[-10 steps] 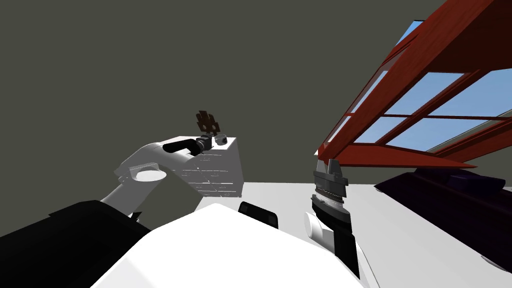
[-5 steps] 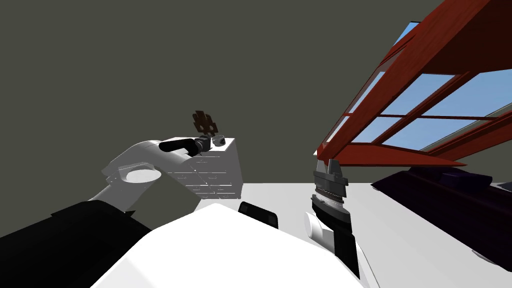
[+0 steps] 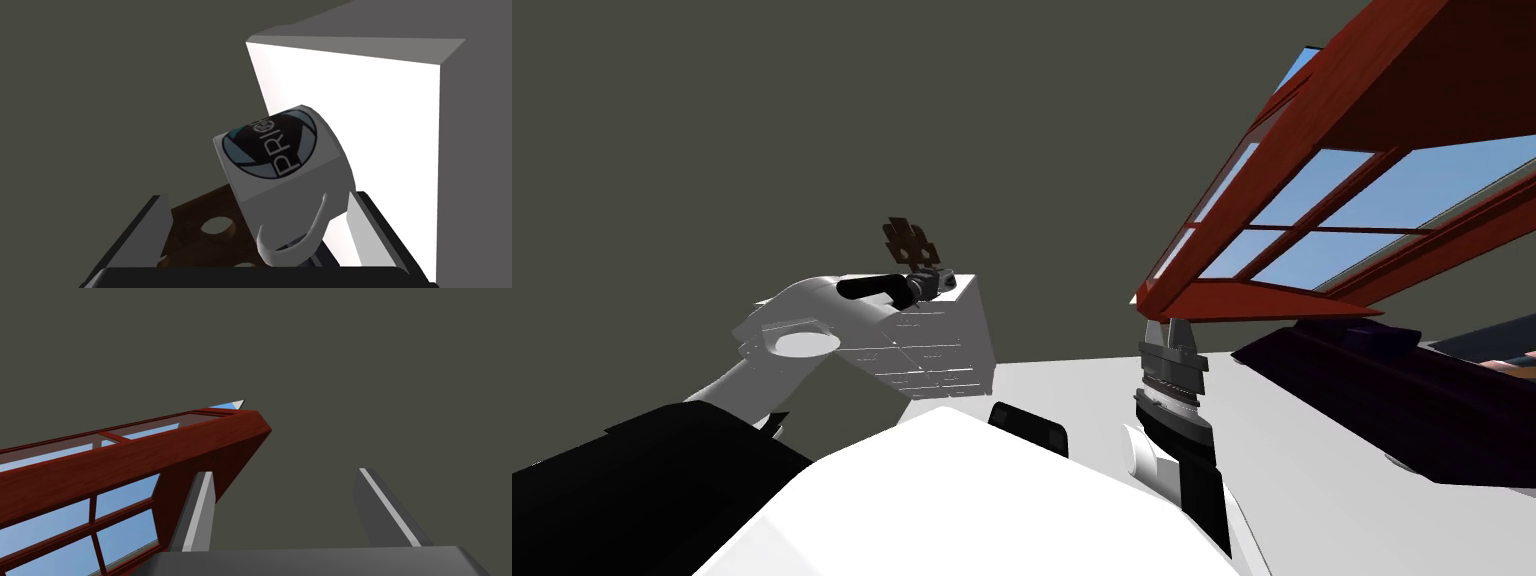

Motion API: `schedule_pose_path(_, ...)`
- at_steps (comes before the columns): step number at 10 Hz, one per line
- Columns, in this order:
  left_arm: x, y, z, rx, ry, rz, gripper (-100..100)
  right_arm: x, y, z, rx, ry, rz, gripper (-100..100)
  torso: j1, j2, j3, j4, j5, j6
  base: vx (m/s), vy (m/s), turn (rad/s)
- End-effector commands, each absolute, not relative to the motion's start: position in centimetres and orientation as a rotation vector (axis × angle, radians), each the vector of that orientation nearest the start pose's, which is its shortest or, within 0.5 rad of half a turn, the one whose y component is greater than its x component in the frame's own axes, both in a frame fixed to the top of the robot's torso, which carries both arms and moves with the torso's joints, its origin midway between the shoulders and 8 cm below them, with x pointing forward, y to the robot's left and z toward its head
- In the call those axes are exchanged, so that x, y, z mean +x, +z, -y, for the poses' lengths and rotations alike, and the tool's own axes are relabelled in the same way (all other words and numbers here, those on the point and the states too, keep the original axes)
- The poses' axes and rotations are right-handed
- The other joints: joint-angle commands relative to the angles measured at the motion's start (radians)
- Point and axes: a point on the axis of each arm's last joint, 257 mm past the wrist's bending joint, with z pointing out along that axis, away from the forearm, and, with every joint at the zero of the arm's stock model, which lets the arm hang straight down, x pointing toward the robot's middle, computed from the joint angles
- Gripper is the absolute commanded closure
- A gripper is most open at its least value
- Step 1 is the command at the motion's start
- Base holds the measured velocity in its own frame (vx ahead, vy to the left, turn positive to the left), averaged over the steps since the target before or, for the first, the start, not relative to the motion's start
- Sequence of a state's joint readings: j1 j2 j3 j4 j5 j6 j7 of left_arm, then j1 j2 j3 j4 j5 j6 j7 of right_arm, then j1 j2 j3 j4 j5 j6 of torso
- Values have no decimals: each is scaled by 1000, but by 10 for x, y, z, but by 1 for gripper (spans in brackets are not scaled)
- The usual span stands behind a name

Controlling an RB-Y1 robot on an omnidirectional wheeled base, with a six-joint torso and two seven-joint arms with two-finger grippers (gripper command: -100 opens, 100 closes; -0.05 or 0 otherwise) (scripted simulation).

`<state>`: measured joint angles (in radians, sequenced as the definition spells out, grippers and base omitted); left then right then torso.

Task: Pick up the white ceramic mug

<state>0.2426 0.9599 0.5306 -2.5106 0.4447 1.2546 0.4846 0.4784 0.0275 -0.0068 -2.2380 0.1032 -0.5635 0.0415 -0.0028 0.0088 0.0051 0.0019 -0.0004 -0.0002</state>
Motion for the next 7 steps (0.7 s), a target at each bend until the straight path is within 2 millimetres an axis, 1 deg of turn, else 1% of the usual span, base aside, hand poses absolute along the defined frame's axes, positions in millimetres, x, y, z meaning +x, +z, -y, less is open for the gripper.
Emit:
schedule_pose_path(1, 412, 6, -460, -1406, -649, -1284, -100, 345, 24, 268, 562, 1211, -633, 0, 0, 0, 0, 0, 0, 0, -68, -41, -16)
schedule_pose_path(4, 413, -9, -488, -1480, -606, -1258, -100, 344, 24, 268, 563, 1211, -634, 0, 3, -9, -5, -2, 1, -1, 8, -6, 9)
schedule_pose_path(5, 413, -11, -491, -1487, -602, -1256, -100, 344, 24, 268, 562, 1211, -634, 0, 4, -9, -5, -2, 1, -1, 10, 6, -2)
schedule_pose_path(6, 432, -3, -478, -1413, -621, -1319, -100, 344, 24, 268, 562, 1211, -634, 0, 4, -9, -5, -2, 1, 0, -138, -17, -285)
schedule_pose_path(7, 439, 5, -482, -1407, -645, -1294, -100, 345, 24, 268, 562, 1211, -633, 0, 2, -3, -2, -1, 0, 1, -156, -58, -183)
